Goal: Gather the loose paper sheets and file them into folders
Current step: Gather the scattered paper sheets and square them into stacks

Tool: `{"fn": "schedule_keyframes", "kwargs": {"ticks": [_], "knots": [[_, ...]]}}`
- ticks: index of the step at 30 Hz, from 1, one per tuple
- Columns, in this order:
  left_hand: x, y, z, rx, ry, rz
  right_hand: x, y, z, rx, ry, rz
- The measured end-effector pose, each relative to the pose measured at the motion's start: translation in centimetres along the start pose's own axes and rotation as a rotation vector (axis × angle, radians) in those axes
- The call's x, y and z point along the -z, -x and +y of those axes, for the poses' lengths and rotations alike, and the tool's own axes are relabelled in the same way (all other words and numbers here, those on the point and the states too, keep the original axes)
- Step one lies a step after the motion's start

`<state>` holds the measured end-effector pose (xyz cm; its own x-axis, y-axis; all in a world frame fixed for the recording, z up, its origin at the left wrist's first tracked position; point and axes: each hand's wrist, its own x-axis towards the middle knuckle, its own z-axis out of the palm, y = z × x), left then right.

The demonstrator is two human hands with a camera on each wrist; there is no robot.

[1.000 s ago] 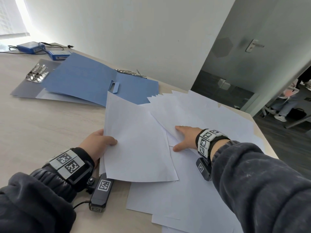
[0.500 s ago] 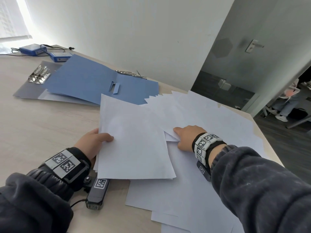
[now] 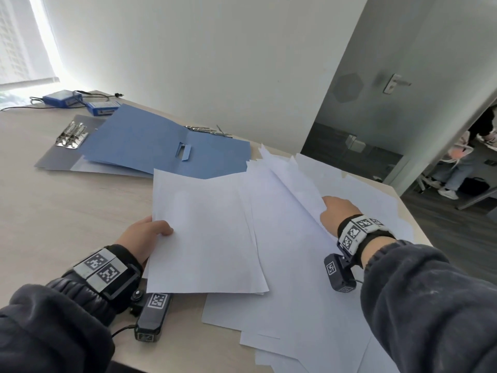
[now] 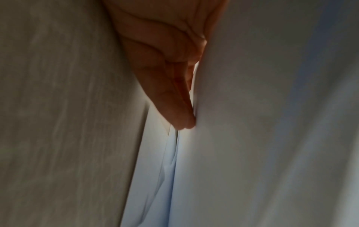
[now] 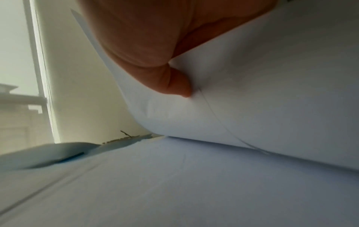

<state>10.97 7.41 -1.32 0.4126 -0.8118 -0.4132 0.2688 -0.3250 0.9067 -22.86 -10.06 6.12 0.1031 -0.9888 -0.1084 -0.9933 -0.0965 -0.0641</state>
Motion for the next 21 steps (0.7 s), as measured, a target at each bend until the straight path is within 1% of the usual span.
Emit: {"fn": "schedule_keyframes", "kwargs": {"ticks": [2, 5, 9, 11, 13, 14, 16, 18, 19, 21], "knots": [[-0.7, 0.5, -0.2, 0.015, -0.016, -0.019, 0.3, 1.0, -0.2, 0.037, -0.058, -0.010], [-2.3, 1.1, -0.7, 0.053, -0.002, -0.052, 0.1, 3.4, -1.9, 0.137, -0.049, -0.063], [-4.6, 1.5, -1.6, 0.096, 0.152, -0.055, -1.0, 7.7, -5.3, 0.317, 0.096, -0.207], [-5.2, 1.8, -1.7, 0.112, 0.157, -0.102, -2.0, 9.5, -6.8, 0.407, 0.198, -0.237], [-5.3, 1.9, -1.8, 0.123, 0.112, -0.156, -3.3, 10.7, -7.5, 0.492, 0.265, -0.247], [-5.3, 2.1, -1.6, 0.098, 0.079, -0.154, -3.8, 11.0, -7.6, 0.518, 0.270, -0.252], [-5.3, 2.0, -1.7, 0.068, 0.017, -0.134, -4.3, 11.4, -7.4, 0.541, 0.219, -0.288], [-5.1, 1.5, -2.0, 0.056, -0.016, -0.118, -3.7, 11.1, -6.7, 0.508, 0.095, -0.349], [-5.1, 1.3, -2.2, 0.050, -0.019, -0.117, -3.4, 10.7, -6.3, 0.472, 0.025, -0.351], [-5.1, 1.1, -2.2, 0.052, -0.011, -0.113, -2.8, 9.1, -4.9, 0.391, -0.070, -0.282]]}}
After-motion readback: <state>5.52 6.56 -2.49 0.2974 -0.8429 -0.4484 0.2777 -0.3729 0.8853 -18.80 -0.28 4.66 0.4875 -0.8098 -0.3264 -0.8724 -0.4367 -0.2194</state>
